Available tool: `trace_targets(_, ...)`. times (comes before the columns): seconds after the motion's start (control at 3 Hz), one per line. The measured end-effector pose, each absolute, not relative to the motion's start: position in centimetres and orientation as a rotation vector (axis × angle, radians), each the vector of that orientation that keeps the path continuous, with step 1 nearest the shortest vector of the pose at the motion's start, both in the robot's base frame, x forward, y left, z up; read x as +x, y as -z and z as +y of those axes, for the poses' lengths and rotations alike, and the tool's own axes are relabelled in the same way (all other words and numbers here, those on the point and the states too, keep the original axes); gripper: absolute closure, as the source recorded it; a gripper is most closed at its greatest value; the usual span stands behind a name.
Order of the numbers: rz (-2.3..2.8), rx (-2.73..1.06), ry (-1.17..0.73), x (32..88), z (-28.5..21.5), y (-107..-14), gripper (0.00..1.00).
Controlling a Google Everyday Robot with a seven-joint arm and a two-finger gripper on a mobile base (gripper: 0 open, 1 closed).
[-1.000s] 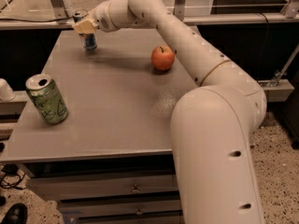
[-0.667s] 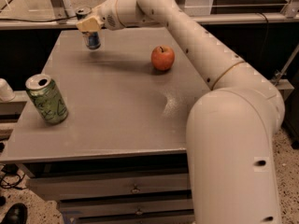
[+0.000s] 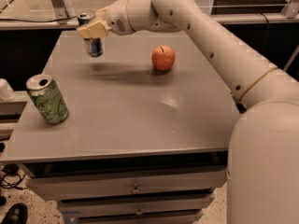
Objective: Move redbull can near green can
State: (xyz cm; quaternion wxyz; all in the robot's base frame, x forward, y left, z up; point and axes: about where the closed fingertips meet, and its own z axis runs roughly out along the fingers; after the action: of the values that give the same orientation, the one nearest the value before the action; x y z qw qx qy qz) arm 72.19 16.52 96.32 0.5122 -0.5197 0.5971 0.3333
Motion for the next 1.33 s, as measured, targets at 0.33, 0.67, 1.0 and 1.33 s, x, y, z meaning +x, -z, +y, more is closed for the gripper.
trace_targets(0.33, 1.414, -1.285, -0.853, 68.7, 16.9, -95.9, 1.00)
trace_targets(0.67, 1.378, -1.332, -0.902, 65.5, 18.4, -95.7, 1.00)
trace_targets(1.0, 1.353, -1.367, -0.955, 62.4, 19.5, -95.3, 1.00)
trace_targets(1.33, 1.353, -1.393, -1.005, 59.7, 19.8, -94.5, 1.00)
